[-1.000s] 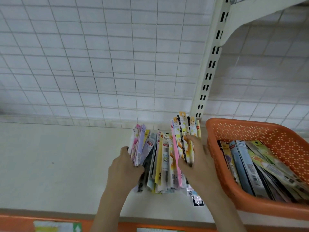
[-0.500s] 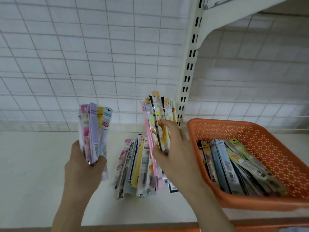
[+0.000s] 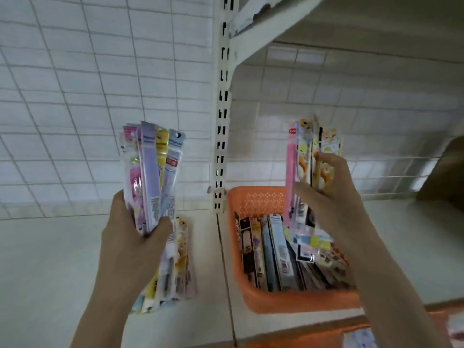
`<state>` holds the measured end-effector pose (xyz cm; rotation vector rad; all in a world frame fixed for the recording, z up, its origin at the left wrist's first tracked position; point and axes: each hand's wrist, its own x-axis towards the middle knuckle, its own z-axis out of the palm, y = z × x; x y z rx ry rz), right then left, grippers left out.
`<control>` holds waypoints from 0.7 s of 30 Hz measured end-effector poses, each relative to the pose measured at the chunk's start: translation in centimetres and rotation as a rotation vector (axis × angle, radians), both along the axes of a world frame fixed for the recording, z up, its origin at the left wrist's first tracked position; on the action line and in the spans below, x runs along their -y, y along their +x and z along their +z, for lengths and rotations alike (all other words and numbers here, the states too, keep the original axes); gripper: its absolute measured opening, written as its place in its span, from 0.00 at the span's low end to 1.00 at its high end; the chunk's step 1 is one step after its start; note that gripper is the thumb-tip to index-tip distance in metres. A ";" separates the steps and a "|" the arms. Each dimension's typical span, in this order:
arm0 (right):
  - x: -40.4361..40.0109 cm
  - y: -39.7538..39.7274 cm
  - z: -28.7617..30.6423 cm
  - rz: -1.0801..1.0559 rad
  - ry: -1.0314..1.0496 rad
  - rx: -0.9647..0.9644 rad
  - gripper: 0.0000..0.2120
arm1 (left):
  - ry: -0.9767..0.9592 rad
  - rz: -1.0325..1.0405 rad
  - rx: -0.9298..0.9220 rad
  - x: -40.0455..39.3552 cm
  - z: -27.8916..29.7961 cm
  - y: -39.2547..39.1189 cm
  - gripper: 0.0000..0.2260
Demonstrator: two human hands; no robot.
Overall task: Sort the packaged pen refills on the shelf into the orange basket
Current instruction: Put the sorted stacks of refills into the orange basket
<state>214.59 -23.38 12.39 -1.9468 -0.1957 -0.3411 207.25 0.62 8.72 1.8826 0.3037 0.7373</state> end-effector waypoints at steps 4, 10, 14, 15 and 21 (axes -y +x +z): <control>4.4 0.8 -1.8 -0.083 -0.196 -0.108 0.26 | -0.011 -0.056 0.016 2.5 0.6 0.2 0.15; 4.1 1.2 -5.2 -0.004 -0.377 -0.224 0.28 | 0.049 -0.123 0.012 6.3 1.8 0.8 0.17; 3.8 1.3 -6.5 0.096 -0.555 -0.297 0.29 | 0.122 -0.180 -0.029 8.5 1.6 1.6 0.17; 4.1 1.2 -6.7 0.101 -0.609 -0.314 0.29 | 0.133 -0.188 -0.049 9.1 1.5 1.8 0.17; 7.9 0.5 -6.1 0.042 -0.739 -0.159 0.21 | 0.211 -0.249 -0.168 12.5 0.6 3.0 0.32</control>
